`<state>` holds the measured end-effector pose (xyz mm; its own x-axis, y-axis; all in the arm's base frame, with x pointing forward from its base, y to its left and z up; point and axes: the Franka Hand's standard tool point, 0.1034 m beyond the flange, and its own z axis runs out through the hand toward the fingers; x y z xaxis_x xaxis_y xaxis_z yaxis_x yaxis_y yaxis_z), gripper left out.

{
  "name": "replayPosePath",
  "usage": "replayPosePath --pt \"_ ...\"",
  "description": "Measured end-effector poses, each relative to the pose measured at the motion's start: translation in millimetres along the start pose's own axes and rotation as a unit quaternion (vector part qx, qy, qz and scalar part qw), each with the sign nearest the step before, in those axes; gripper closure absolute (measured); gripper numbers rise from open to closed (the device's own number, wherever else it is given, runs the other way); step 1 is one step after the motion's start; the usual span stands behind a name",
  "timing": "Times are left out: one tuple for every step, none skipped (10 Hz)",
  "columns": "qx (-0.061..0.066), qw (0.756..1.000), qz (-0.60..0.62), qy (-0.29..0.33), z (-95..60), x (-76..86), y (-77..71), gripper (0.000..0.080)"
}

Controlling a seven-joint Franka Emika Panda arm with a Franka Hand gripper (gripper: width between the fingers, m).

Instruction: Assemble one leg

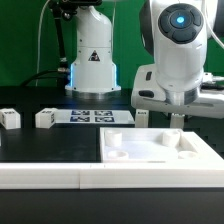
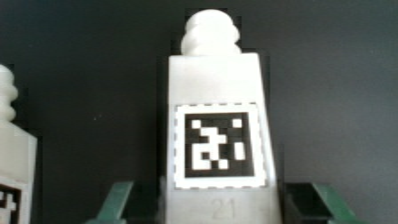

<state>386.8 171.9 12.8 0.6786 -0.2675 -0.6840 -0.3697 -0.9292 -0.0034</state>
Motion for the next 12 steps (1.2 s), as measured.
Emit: replayPosePath --pt "0.0 1.0 0.0 0.0 0.0 0.0 0.0 0.051" --pt "0.0 1.0 0.0 0.0 0.0 0.0 0.0 0.051" --pt "-0.003 1.0 -0.001 -0.004 -3.1 -1.6 1.5 0.051" --pt "-0.005 1.0 -0.002 -0.011 -16.3 -5.8 2.7 0.051" --pt "-0.014 1.0 -0.009 -0.013 -32.0 -11.6 2.9 0.0509" --pt "-0.016 1.0 -0.014 -0.009 -47.2 -15.0 2.7 0.0509" --pt "-0.014 1.0 -0.006 -0.006 -61.1 -18.3 1.0 0.0509" --pt "-0.012 1.0 -0.001 0.002 -64.9 -17.8 -0.8 0.0509" --pt "-0.012 1.0 -0.001 0.0 -62.1 -17.5 -0.2 0.0509" --pt "-0.008 1.0 -0.002 0.014 -63.5 -14.3 -2.8 0.0509" --pt "-0.011 0.998 -0.02 0.058 -66.5 -7.2 -3.3 0.0509" --pt "-0.033 0.993 -0.045 0.099 -66.3 -4.2 4.8 0.0509"
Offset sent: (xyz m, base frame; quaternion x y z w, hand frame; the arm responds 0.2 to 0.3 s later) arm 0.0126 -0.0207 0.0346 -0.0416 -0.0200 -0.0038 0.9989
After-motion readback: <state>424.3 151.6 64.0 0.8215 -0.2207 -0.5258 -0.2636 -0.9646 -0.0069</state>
